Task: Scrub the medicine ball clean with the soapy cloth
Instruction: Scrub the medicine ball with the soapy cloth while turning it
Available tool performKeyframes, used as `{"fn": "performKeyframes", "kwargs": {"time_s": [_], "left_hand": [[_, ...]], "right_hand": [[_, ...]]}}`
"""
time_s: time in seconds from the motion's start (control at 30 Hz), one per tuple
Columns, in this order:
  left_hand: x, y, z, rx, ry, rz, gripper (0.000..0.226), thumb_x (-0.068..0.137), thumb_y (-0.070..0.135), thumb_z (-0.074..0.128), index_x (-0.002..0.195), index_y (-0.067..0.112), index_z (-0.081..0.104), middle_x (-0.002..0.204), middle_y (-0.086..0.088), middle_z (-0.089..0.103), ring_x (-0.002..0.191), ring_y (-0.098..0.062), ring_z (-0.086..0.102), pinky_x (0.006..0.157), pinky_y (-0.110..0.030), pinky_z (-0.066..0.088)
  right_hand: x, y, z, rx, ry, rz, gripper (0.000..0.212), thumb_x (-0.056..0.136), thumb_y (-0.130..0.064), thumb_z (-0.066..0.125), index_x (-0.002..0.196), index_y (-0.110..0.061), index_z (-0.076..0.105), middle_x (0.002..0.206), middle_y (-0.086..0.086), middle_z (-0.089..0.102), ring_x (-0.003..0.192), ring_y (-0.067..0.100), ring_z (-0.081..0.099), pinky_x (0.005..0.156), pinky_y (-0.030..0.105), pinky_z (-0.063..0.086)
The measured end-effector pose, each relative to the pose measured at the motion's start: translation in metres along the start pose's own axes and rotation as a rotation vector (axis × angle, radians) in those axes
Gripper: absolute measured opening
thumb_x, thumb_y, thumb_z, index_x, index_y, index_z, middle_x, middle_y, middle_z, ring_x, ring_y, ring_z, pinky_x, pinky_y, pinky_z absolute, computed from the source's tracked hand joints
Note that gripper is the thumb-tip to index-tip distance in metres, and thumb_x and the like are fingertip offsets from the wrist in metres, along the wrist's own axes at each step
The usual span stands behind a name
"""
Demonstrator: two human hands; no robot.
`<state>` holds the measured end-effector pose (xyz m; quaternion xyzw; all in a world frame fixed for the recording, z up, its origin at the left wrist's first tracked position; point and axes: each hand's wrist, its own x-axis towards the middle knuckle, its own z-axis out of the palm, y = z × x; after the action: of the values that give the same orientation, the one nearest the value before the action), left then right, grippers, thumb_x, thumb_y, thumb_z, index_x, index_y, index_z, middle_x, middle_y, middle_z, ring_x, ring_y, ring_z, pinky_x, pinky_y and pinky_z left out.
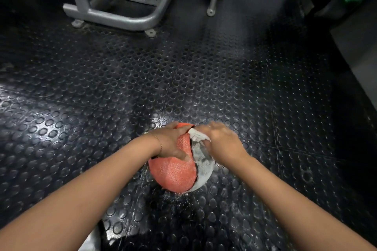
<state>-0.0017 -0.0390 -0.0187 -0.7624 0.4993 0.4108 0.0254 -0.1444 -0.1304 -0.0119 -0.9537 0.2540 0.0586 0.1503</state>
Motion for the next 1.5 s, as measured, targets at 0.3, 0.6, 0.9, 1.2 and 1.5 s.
{"fn": "performKeyframes", "kwargs": {"time_s": [0.3, 0.6, 0.9, 1.2, 1.5], "left_hand": [[0.009, -0.003, -0.005, -0.019, 0.0, -0.002, 0.098, 0.078, 0.052, 0.068, 0.148, 0.041, 0.001, 0.158, 0.006, -0.006, 0.144, -0.023, 0.015, 0.115, -0.037, 0.023], [0.01, -0.001, -0.006, -0.038, 0.013, 0.001, 0.095, 0.079, 0.05, 0.068, 0.149, 0.04, 0.003, 0.158, 0.008, -0.005, 0.144, -0.021, 0.016, 0.116, -0.035, 0.022], [0.005, -0.003, -0.01, -0.061, 0.005, -0.024, 0.096, 0.078, 0.055, 0.066, 0.148, 0.041, 0.002, 0.158, 0.007, -0.006, 0.145, -0.022, 0.01, 0.115, -0.038, 0.017], [0.005, -0.005, -0.011, -0.067, 0.0, -0.018, 0.094, 0.08, 0.054, 0.064, 0.148, 0.041, 0.001, 0.158, 0.007, -0.007, 0.145, -0.021, 0.007, 0.115, -0.04, 0.015], [0.008, -0.008, -0.009, -0.083, 0.012, -0.021, 0.094, 0.08, 0.055, 0.063, 0.148, 0.04, 0.001, 0.159, 0.006, -0.007, 0.145, -0.023, 0.01, 0.114, -0.04, 0.019]], "right_hand": [[-0.007, -0.001, -0.001, 0.007, 0.034, -0.018, 0.045, 0.089, -0.018, 0.052, 0.132, -0.03, 0.045, 0.121, 0.0, 0.053, 0.114, 0.017, 0.045, 0.093, 0.027, 0.036], [-0.016, 0.002, 0.0, -0.032, 0.03, -0.03, 0.04, 0.09, -0.022, 0.052, 0.128, -0.032, 0.047, 0.116, -0.001, 0.052, 0.111, 0.018, 0.049, 0.088, 0.028, 0.04], [-0.034, 0.004, 0.01, -0.002, 0.115, -0.088, 0.04, 0.069, -0.01, 0.073, 0.106, -0.024, 0.066, 0.09, 0.002, 0.061, 0.078, 0.019, 0.061, 0.064, 0.025, 0.049], [-0.028, 0.004, 0.012, 0.037, 0.129, -0.047, 0.043, 0.068, -0.011, 0.075, 0.108, -0.021, 0.065, 0.093, 0.005, 0.062, 0.082, 0.022, 0.062, 0.067, 0.031, 0.051], [-0.023, 0.006, 0.014, 0.022, 0.161, -0.031, 0.042, 0.075, -0.014, 0.068, 0.116, -0.022, 0.061, 0.104, 0.005, 0.06, 0.094, 0.024, 0.059, 0.074, 0.032, 0.049]]}}
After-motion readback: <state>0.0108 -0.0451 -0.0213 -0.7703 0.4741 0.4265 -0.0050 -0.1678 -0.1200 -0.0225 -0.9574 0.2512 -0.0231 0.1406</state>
